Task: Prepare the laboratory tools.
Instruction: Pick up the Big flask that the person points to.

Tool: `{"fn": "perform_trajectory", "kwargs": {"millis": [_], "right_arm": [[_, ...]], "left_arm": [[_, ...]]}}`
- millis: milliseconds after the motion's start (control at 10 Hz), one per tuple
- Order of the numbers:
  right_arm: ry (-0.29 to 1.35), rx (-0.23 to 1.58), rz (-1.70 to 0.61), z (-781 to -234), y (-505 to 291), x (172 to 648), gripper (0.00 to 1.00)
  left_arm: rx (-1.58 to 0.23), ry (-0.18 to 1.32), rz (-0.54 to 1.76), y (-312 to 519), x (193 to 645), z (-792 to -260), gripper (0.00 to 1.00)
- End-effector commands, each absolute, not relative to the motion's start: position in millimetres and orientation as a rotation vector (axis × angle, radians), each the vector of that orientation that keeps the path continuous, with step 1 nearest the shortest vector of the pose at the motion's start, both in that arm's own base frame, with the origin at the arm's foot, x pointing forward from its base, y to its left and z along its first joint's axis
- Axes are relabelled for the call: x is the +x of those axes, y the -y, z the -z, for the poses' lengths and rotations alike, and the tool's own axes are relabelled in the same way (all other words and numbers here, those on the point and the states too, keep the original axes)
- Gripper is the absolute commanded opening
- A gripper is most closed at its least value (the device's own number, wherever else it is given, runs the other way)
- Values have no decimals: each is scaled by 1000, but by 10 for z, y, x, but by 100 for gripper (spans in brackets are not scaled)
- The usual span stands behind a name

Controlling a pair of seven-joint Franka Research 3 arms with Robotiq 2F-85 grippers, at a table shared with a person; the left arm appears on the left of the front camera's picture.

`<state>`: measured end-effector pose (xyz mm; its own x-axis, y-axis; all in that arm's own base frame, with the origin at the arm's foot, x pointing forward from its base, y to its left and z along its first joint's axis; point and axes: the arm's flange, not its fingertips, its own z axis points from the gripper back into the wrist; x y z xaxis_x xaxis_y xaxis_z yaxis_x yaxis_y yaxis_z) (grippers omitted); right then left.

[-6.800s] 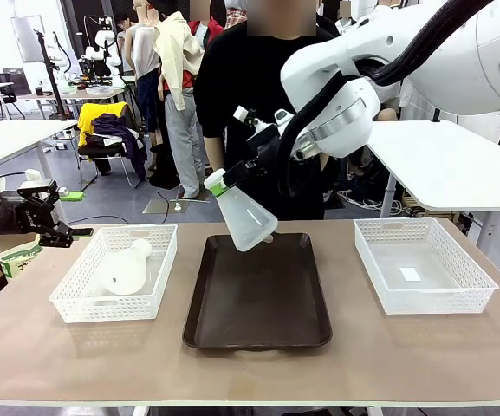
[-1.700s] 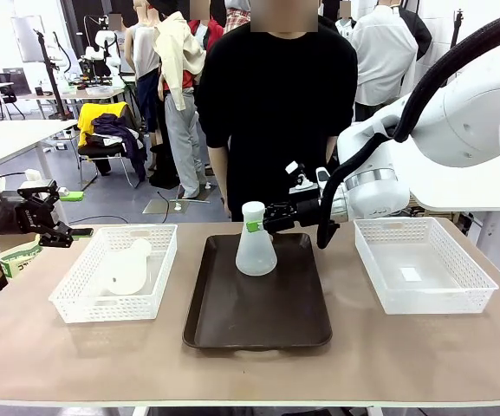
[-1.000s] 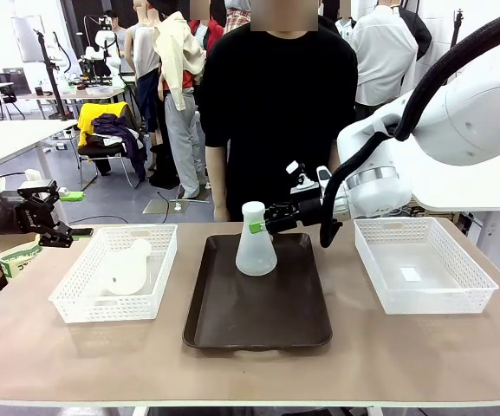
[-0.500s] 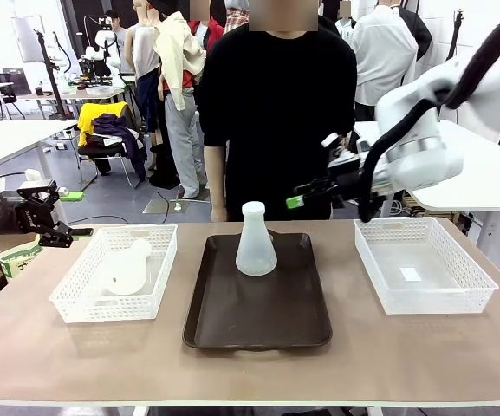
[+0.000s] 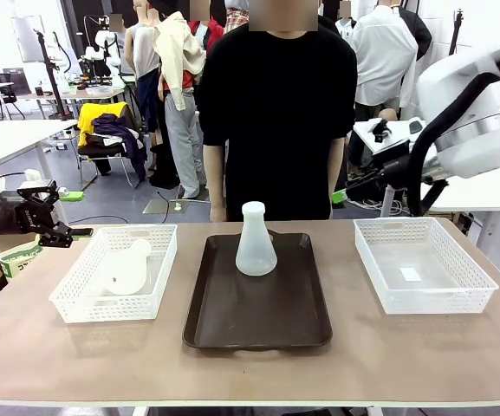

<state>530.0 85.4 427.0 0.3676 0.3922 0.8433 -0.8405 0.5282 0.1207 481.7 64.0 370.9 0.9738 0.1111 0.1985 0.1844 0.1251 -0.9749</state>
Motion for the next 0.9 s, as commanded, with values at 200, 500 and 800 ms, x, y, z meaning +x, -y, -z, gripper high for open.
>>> {"fn": "perform_trajectory", "kwargs": {"millis": [200,500,800], "right_arm": [[823,614,-739,-4189,-626,5238,100],[836,612,-756,-4184,-589,5249,100],[836,612,-756,-4184,-589,5249,100]], "left_arm": [[-1442,245,58,-648,4804,-3720,100],[-1442,245,58,-648,4804,-3720,100],[-1442,245,58,-648,4804,-3720,100]]}}
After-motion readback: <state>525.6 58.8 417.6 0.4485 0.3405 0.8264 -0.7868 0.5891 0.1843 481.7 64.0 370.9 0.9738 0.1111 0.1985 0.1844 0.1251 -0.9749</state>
